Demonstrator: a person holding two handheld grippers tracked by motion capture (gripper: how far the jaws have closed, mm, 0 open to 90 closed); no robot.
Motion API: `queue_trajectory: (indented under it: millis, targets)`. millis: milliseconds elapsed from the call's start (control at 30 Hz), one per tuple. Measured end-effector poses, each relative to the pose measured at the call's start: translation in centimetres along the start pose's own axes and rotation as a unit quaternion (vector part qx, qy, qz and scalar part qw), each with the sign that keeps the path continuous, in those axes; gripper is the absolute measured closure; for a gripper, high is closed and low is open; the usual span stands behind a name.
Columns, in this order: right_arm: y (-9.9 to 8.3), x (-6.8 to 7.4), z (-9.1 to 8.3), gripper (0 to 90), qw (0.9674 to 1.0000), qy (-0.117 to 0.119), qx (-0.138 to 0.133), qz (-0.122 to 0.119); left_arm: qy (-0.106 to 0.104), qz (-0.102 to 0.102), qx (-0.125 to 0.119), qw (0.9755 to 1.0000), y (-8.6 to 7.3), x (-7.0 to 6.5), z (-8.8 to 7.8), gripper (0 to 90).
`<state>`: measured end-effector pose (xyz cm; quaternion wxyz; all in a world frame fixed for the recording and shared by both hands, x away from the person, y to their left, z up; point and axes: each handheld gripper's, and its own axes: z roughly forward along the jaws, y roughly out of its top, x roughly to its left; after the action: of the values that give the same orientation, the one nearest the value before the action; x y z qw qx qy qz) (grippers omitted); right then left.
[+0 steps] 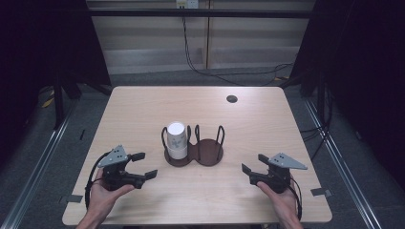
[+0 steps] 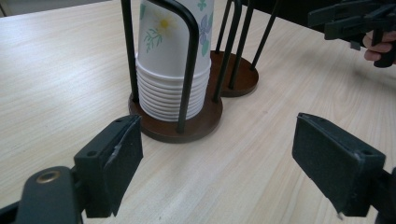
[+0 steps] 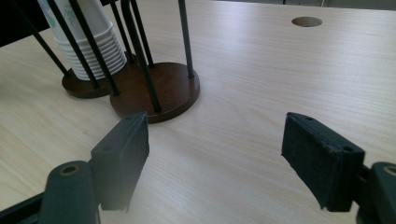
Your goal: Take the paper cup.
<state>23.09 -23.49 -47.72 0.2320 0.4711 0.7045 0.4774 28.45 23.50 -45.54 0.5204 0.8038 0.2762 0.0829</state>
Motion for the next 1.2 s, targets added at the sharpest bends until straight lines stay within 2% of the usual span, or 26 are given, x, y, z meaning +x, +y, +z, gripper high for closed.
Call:
queue_trajectory:
  millis: [200, 300, 400, 567, 600, 667, 700, 733, 800, 833, 967, 1033, 1200]
  targets:
    - [0.0, 0.1, -0.1, 22.9, 0.9999, 0.014, 0.003, -0.003, -0.013, -0.001, 0.011, 0.9999, 0.4, 0.0, 0.0, 20.5]
    - [0.3, 0.2, -0.4, 23.5, 0.9997, 0.016, 0.007, -0.015, -0.007, 0.0, 0.013, 0.9999, 0.5, 0.0, 0.0, 20.2]
    - [0.3, 0.2, -0.4, 22.9, 0.9996, 0.027, 0.004, -0.009, -0.006, 0.002, 0.014, 0.9999, 0.8, 0.1, 0.1, 20.1]
    - [0.2, 0.3, -0.3, 19.2, 0.9997, 0.025, 0.006, -0.005, -0.008, 0.004, -0.001, 1.0, 1.5, 0.1, -0.3, 22.5]
    - [0.2, 0.3, -0.3, 19.2, 0.9997, 0.025, 0.006, -0.005, -0.008, 0.012, 0.003, 0.9999, 1.8, 0.1, -0.4, 22.5]
    - [0.1, 0.5, -0.3, 19.1, 0.9996, 0.023, 0.009, -0.013, -0.018, 0.006, -0.007, 0.9998, 2.2, 0.2, -0.9, 22.3]
    - [0.0, 0.6, -0.1, 19.0, 0.9994, 0.03, 0.013, -0.015, -0.023, 0.0, -0.01, 0.9997, 2.3, 0.2, -0.9, 21.6]
    - [0.0, 0.7, 0.0, 18.6, 0.9993, 0.032, 0.013, -0.013, -0.026, 0.001, -0.01, 0.9996, 2.3, 0.2, -1.0, 21.3]
    - [0.2, 0.9, 0.2, 18.8, 0.999, 0.039, 0.011, -0.017, -0.02, 0.01, -0.004, 0.9997, 2.5, 0.1, -1.1, 21.3]
    - [0.2, 1.1, 0.2, 18.5, 0.9991, 0.036, 0.01, -0.019, -0.024, 0.013, -0.005, 0.9996, 2.7, 0.0, -1.2, 21.2]
    - [0.1, 1.3, 0.3, 17.4, 0.9988, 0.043, 0.017, -0.019, -0.009, 0.021, -0.01, 0.9997, 3.5, 0.2, -1.4, 19.9]
    - [0.2, 1.2, 0.3, 17.0, 0.9986, 0.044, 0.017, -0.021, -0.011, 0.017, -0.009, 0.9998, 4.0, 0.4, -1.4, 16.2]
    - [0.1, 1.0, 0.3, 16.8, 0.9988, 0.042, 0.021, -0.017, -0.012, 0.018, -0.004, 0.9998, 5.0, 0.5, -1.0, 16.3]
